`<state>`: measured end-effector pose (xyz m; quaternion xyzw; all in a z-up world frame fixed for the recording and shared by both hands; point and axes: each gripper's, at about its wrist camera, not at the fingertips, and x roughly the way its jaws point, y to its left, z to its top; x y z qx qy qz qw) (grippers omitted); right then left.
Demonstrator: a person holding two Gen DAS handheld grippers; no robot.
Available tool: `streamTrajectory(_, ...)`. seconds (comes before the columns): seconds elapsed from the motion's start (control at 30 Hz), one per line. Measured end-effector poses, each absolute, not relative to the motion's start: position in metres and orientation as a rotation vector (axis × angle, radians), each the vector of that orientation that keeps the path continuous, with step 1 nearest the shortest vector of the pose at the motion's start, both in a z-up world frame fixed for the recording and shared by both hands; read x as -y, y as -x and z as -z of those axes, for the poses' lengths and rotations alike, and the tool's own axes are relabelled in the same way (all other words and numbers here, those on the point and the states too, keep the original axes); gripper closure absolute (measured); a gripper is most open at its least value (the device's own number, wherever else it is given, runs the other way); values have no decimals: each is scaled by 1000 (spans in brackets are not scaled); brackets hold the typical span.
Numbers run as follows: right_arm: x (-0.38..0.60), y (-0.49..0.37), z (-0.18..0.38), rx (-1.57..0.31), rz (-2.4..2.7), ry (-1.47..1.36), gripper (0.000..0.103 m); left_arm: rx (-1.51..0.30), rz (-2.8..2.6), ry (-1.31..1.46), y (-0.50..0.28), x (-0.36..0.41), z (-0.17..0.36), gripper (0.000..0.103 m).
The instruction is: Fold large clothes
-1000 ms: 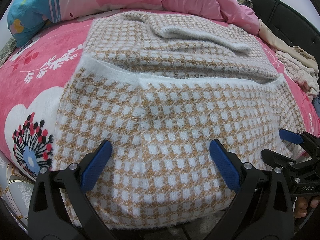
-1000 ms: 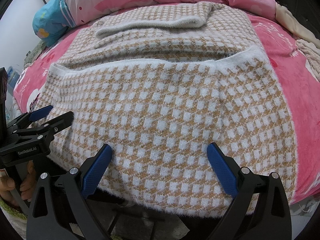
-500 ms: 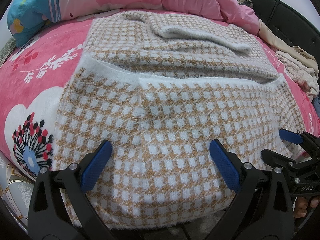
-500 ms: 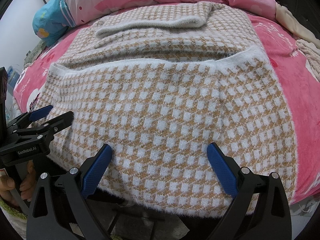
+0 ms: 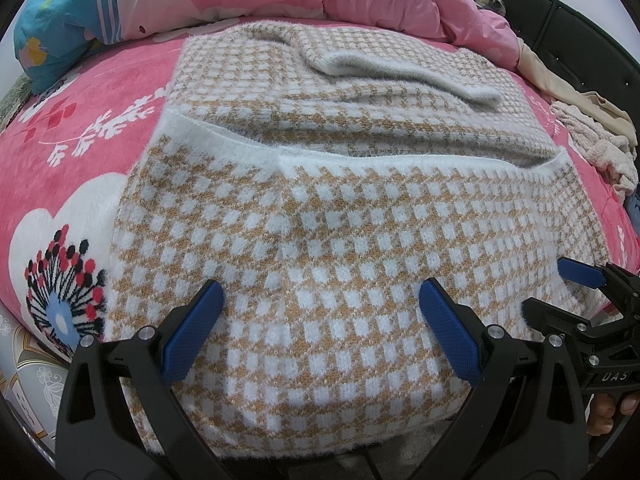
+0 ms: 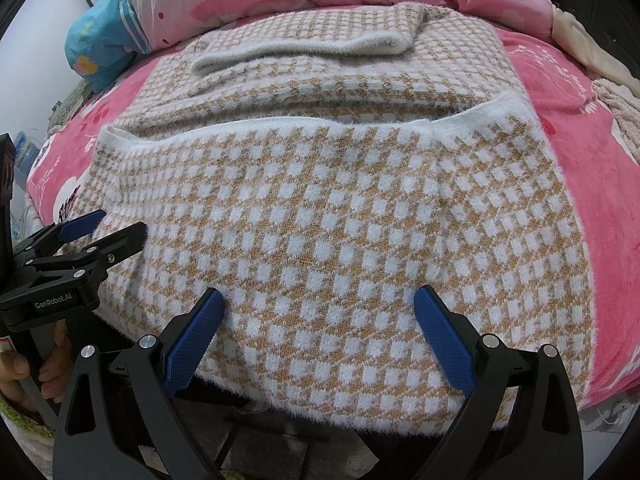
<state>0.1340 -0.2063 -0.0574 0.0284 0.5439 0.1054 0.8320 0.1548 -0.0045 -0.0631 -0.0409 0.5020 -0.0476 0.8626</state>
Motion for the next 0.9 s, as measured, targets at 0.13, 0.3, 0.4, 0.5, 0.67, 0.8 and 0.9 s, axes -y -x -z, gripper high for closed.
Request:
streamTrajectory(0.13, 206, -134, 57, -1153, -224, -60, 9, -1047, 103, 84, -154, 4, 63, 8)
streamTrajectory(0.3, 205, -132, 58, -1152, -233, -66, 9, -975, 133, 97, -140, 2, 55, 8)
streamTrajectory(0.4, 208, -129, 57, -1154, -239, -66, 9, -868, 158, 98, -119, -4, 39, 8)
streamTrajectory(0.5, 213, -129, 55, -1155, -249, -68, 10, -774, 152, 79, -96, -17, 27, 8)
streamTrajectory(0.67, 221, -123, 54, -1141, -269, -65, 9, -723, 147, 143, -74, -60, 28, 23)
streamTrajectory(0.8, 226, -114, 54, -1136, -284, -66, 9, -767, 138, 195, -90, -83, 33, 36)
streamTrajectory(0.9, 230, -113, 53, -1142, -298, -64, 10, -782, 138, 249, -108, -99, 33, 41)
